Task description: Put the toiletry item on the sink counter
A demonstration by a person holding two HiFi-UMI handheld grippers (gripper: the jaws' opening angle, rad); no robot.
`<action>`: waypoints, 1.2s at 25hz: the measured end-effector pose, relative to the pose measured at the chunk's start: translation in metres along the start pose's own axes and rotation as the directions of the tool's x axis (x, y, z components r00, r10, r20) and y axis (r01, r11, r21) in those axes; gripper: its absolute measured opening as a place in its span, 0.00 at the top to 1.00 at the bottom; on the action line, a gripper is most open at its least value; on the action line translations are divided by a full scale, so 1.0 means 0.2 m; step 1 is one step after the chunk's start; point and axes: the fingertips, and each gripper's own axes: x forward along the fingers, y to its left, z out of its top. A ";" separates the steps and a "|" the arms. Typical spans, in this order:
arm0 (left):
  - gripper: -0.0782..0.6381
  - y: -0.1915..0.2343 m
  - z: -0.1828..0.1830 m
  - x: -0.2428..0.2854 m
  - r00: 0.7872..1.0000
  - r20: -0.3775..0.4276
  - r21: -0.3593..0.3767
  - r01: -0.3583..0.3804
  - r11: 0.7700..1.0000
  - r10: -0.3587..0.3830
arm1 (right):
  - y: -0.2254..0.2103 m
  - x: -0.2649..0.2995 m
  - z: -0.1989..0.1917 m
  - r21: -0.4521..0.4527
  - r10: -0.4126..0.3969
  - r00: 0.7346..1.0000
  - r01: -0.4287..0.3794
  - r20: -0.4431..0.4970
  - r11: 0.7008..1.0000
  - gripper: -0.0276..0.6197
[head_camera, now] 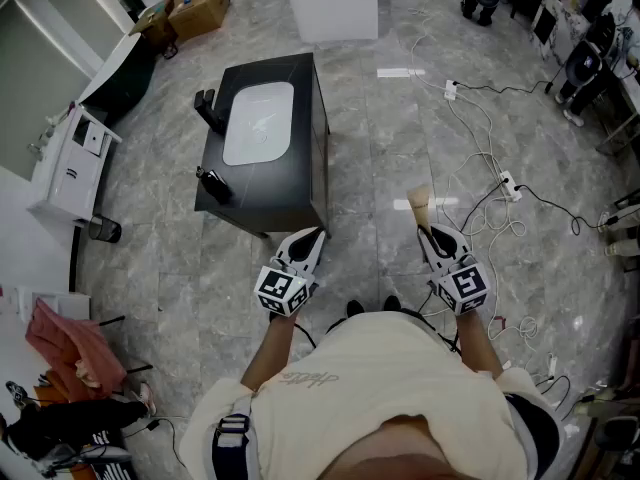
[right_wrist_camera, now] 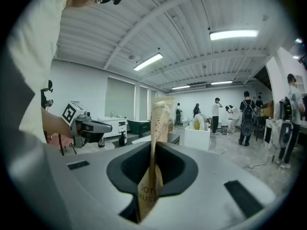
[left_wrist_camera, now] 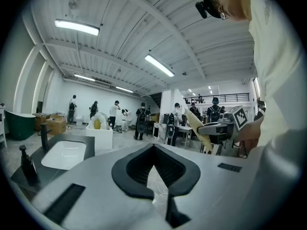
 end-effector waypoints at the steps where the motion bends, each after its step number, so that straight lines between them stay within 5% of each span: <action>1: 0.89 0.01 0.01 0.01 1.000 0.005 0.003 0.000 1.000 0.000 | -0.01 0.00 0.00 -0.001 -0.004 1.000 0.004 -0.001 1.000 0.91; 30: 0.89 0.15 -0.05 0.10 1.000 0.004 -0.029 -0.012 1.000 0.012 | -0.16 0.13 -0.01 0.002 -0.024 1.000 0.024 0.005 1.000 0.91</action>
